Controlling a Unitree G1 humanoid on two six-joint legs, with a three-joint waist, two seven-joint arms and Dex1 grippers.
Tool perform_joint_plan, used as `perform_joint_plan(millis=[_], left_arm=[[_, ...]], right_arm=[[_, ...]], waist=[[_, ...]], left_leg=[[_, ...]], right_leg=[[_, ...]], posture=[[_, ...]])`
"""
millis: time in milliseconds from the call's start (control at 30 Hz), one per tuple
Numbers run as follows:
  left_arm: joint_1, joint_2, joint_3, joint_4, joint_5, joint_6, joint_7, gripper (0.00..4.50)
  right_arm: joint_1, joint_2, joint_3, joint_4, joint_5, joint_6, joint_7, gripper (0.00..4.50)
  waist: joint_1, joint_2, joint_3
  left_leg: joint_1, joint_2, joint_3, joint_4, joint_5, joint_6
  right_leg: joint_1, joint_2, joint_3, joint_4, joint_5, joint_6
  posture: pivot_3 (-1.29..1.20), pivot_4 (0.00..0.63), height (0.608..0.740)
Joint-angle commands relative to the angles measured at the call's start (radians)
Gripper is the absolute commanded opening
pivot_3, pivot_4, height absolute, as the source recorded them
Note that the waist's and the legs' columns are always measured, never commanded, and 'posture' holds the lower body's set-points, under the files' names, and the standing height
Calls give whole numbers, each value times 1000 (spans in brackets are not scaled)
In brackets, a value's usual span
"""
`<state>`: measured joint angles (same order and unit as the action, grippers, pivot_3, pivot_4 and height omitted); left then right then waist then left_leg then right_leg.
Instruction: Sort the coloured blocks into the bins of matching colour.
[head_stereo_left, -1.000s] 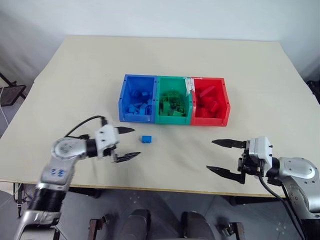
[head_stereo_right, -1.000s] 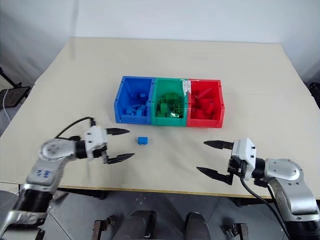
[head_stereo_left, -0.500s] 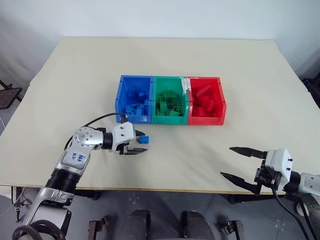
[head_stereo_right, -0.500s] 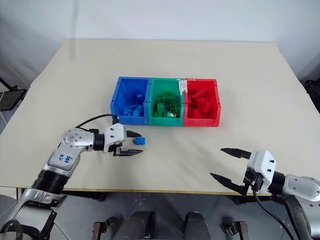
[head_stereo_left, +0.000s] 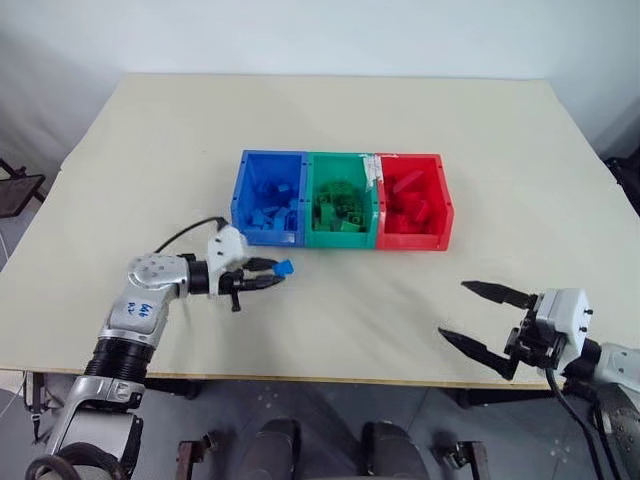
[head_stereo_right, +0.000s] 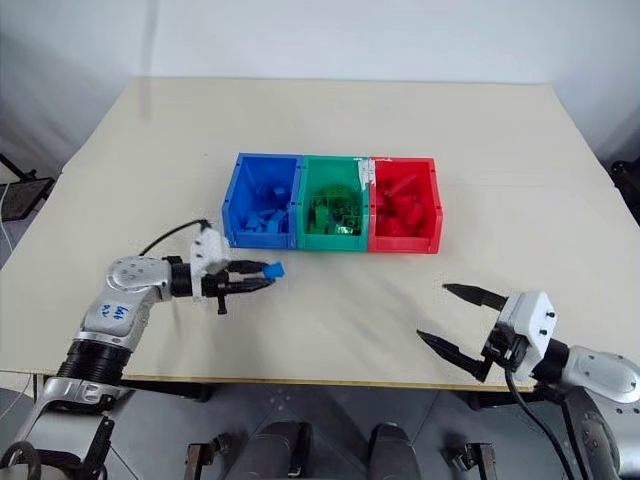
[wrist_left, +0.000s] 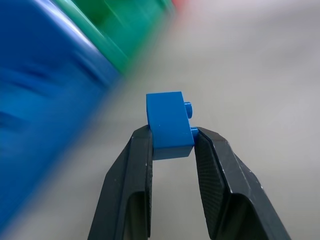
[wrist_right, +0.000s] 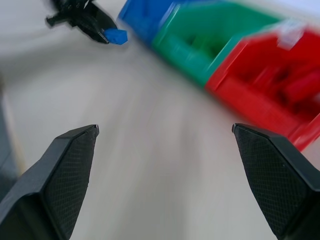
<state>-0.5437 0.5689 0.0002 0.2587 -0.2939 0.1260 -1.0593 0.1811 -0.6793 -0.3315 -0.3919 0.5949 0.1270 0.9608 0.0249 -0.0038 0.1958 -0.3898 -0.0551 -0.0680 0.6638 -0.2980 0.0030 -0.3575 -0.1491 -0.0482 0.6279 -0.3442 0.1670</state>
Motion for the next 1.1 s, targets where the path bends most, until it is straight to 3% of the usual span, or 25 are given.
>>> perform_joint_plan(millis=[33,167,300,500,667,933,1100], left_arm=[[-65,-18,81,-48,-53,38,93,882],[-163,-73,107,1,-16,104,265,882],[-222,-104,83,51,21,129,331,882],[-214,-110,99,60,23,81,340,2731],[-92,-30,142,-53,-49,8,180,4259],[163,202,259,-77,-80,-80,-19,4259],[305,226,352,-79,-87,-110,14,4259]], right_arm=[[-30,31,-29,-51,46,23,-73,4500],[-78,68,-32,-53,53,31,-138,4500],[-95,66,-30,-47,51,34,-146,4500],[-97,59,-28,-52,50,38,-144,4500],[-100,43,-21,-45,43,40,-114,4500],[-146,-57,15,66,14,25,55,4500],[-207,-63,65,147,-23,-7,130,4500]], waist=[[3,0,0],[3,0,0],[-1,0,0],[-4,0,0],[-11,0,0],[-22,0,0],[-20,0,0]], left_leg=[[0,0,-1,0,0,0],[-1,-2,-1,1,0,0],[-1,-3,-1,-1,0,0],[-1,-4,0,-2,0,0],[-1,-2,0,-2,0,0],[-1,0,0,-2,0,0],[-1,0,-1,-3,0,0]], right_leg=[[0,0,0,0,0,0],[1,0,0,0,0,0],[0,0,-1,1,0,0],[-1,1,0,1,0,0],[-1,1,0,0,0,0],[-1,0,0,0,0,0],[-1,-1,0,-1,0,0]], posture=[[0,150,740],[0,150,740],[0,150,740],[0,150,740],[0,150,740],[0,150,740],[0,150,740]])
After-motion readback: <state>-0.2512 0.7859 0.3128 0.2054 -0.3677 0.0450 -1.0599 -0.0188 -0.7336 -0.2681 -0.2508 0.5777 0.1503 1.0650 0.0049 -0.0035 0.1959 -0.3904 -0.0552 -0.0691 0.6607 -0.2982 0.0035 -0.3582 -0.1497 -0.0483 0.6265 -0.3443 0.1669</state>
